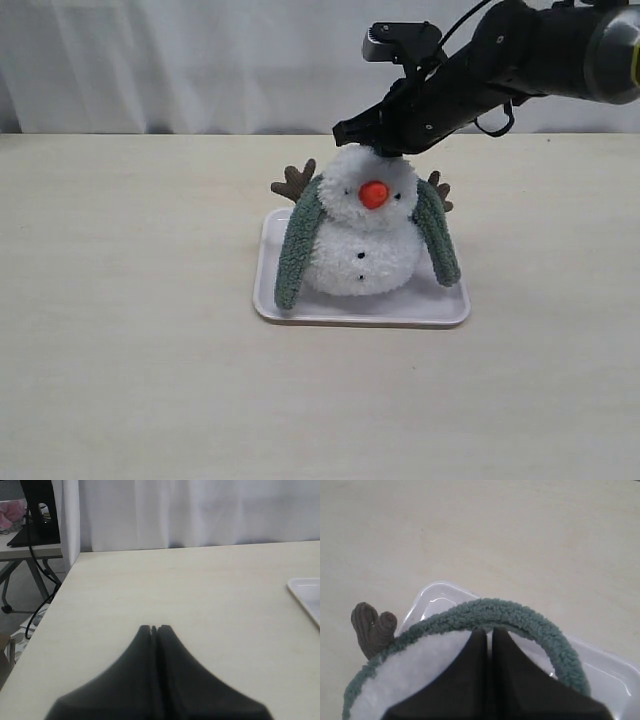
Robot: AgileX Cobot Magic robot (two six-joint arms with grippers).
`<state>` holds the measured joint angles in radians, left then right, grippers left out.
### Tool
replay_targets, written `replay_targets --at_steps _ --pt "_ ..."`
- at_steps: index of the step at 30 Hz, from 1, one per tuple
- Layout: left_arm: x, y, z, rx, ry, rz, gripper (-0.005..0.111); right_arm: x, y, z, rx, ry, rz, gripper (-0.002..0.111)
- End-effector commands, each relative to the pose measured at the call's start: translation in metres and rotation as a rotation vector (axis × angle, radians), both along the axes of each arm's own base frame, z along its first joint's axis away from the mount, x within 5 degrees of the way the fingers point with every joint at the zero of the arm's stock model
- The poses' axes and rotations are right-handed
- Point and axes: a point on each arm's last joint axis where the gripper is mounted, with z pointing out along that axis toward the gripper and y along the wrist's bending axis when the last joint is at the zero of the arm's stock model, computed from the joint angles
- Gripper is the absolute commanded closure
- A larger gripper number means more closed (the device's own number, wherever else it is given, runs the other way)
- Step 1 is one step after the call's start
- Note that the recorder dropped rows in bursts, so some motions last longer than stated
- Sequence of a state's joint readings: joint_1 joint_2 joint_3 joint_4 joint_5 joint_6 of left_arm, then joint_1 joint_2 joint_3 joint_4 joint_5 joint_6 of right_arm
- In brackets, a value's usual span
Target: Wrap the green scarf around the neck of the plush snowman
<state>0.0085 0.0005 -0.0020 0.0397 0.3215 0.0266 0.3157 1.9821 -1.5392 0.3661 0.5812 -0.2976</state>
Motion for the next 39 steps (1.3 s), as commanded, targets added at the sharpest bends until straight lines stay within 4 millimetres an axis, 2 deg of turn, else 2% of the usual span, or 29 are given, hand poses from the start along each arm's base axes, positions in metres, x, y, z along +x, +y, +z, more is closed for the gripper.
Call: replay_targets --at_steps 1,7,13,16,22,26,30,35,39 --pt "0.000 0.000 0.001 -0.002 -0.012 -0.005 0.107 -0.013 0.000 -0.011 -0.055 0.138 0.089 0.104" --pt "0.000 0.000 0.001 -0.002 -0.012 -0.005 0.107 -0.026 -0.002 -0.014 -0.102 0.262 0.152 0.104" --pt "0.000 0.000 0.001 -0.002 -0.012 -0.005 0.107 -0.032 -0.005 0.011 -0.098 0.201 0.154 0.104" --pt "0.000 0.000 0.001 -0.002 -0.012 -0.005 0.107 -0.038 -0.007 0.029 -0.090 0.172 0.158 0.096" --pt "0.000 0.000 0.001 -0.002 -0.012 -0.005 0.107 -0.060 -0.014 0.061 -0.084 0.148 0.147 0.070" --pt "0.000 0.000 0.001 -0.002 -0.012 -0.005 0.107 -0.076 -0.032 0.071 -0.179 0.120 0.058 0.065" --pt "0.000 0.000 0.001 -0.002 -0.012 -0.005 0.107 -0.095 -0.044 0.060 -0.234 0.128 0.034 0.065" --pt "0.000 0.000 0.001 -0.002 -0.012 -0.005 0.107 -0.108 -0.050 0.026 -0.229 0.103 0.019 0.065" --pt "0.000 0.000 0.001 -0.002 -0.012 -0.005 0.107 -0.109 -0.050 -0.003 -0.207 0.055 -0.005 0.055"
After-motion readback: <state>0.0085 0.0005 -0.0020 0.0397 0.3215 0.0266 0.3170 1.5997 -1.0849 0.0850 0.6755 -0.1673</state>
